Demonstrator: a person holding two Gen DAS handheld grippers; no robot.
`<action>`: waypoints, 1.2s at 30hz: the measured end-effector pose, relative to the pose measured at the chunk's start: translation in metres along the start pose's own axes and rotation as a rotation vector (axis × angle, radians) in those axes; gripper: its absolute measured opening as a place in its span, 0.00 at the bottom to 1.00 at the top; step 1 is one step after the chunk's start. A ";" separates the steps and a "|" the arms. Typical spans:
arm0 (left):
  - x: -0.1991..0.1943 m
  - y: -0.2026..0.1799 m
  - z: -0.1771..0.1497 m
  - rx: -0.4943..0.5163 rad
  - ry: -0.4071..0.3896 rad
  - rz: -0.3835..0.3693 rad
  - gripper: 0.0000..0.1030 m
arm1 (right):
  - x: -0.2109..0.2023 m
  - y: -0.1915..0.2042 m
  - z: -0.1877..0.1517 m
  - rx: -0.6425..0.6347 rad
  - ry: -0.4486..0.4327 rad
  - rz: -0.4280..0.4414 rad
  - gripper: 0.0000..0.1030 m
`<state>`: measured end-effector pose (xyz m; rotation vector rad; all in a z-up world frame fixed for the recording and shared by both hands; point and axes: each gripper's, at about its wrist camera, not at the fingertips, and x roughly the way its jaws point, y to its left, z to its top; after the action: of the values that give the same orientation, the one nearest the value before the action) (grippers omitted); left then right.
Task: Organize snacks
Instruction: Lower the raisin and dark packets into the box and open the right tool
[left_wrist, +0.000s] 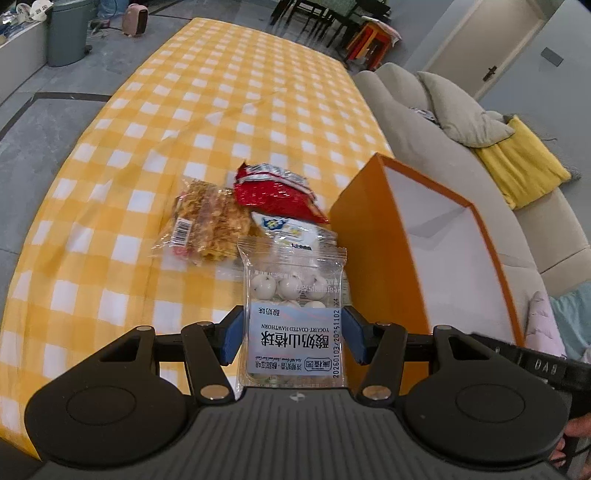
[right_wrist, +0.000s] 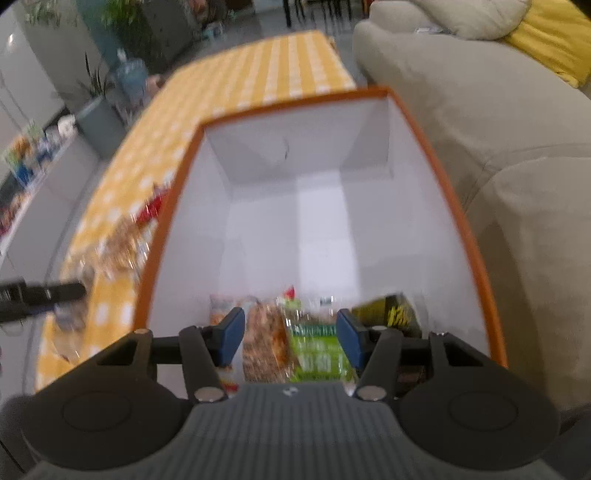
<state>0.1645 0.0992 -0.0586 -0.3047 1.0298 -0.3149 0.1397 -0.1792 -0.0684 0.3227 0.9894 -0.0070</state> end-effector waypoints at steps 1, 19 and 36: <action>-0.003 -0.003 0.000 0.000 0.000 -0.006 0.62 | -0.003 -0.002 0.002 0.014 -0.015 0.003 0.53; -0.016 -0.100 0.000 0.067 0.039 -0.013 0.62 | -0.022 -0.021 0.012 0.023 -0.068 0.080 0.53; 0.049 -0.163 0.004 0.124 0.080 0.094 0.62 | 0.007 -0.041 0.009 0.111 0.031 0.107 0.53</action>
<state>0.1733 -0.0685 -0.0309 -0.1322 1.0950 -0.3067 0.1448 -0.2192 -0.0808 0.4782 1.0037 0.0411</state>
